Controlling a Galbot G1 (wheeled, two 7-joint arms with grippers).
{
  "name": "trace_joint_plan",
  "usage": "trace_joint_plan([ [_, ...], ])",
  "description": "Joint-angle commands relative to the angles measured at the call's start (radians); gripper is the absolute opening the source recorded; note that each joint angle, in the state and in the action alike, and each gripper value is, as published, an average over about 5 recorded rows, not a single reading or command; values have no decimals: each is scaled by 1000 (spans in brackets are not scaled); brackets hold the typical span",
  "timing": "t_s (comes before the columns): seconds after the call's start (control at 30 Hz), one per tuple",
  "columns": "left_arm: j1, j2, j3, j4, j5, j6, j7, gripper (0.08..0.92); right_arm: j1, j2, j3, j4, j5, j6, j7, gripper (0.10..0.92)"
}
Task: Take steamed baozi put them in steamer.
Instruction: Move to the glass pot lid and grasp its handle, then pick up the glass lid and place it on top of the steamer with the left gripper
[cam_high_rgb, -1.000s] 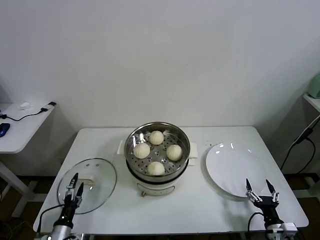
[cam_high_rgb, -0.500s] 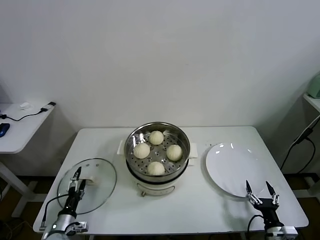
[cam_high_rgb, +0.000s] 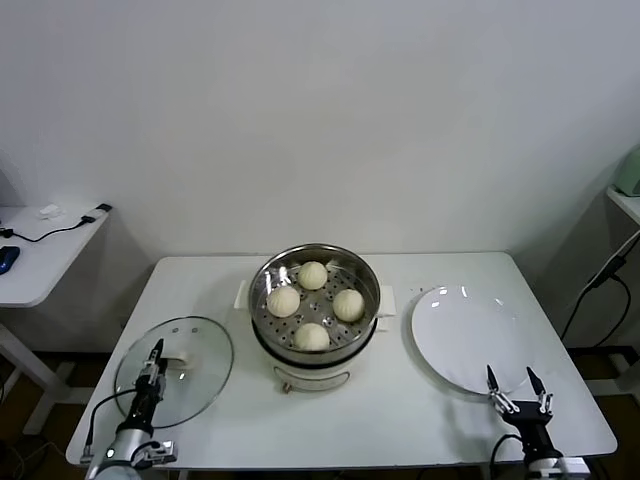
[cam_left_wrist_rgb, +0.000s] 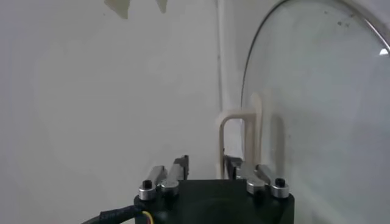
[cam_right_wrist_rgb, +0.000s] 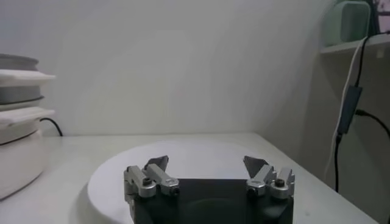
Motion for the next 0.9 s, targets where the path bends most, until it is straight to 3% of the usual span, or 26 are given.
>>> trace_joint_plan([
  [0.03,-11,-2,0,14,-3,2,2,415,-1,1,0,-1,0,1,-1,823],
  [0.2,0,-5,-8,-20,-17,2,5,277,0,2,2,3,-1,-2,-1,823],
  [0.37,38,5,-19,-143,-113,17,48,150,-2,2,5,11,-3,-6,-1,823],
  [0.57,102,55,-64,-350,-247,85,160,134,-3,0,9,20,-11,-14,4,823],
  [0.73,126,130,-120,-528,-345,242,310,134,-1,1,11,23,-38,-35,34,823],
  [0.9,83,177,-98,-699,-363,420,401,134,2,6,9,25,-71,-57,58,823],
])
